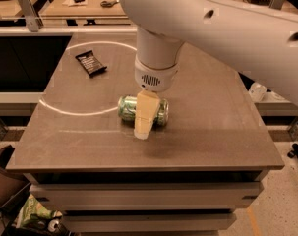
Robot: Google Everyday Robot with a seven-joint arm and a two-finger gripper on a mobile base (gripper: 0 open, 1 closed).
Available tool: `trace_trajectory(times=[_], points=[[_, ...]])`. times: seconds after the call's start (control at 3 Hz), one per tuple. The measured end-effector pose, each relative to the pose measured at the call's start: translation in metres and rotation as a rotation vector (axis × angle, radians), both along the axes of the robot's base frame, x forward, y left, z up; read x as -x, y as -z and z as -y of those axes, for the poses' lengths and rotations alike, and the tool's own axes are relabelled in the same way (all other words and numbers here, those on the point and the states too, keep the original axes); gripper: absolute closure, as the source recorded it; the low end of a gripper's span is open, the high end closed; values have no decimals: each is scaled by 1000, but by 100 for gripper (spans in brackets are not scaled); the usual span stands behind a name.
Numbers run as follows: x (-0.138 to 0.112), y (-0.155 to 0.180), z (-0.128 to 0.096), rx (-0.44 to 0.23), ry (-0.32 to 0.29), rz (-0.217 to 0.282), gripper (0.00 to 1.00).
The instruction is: Place green can upright
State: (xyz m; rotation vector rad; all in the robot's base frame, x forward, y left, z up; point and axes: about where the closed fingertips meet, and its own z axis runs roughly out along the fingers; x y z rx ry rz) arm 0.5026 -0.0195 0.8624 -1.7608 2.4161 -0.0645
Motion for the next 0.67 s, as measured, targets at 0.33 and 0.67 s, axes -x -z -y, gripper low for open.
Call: trace_trajectory(times=[0.33, 0.67], points=[[0, 4, -5, 0, -9, -3, 0], [-2, 9, -13, 0, -28, -5, 18]])
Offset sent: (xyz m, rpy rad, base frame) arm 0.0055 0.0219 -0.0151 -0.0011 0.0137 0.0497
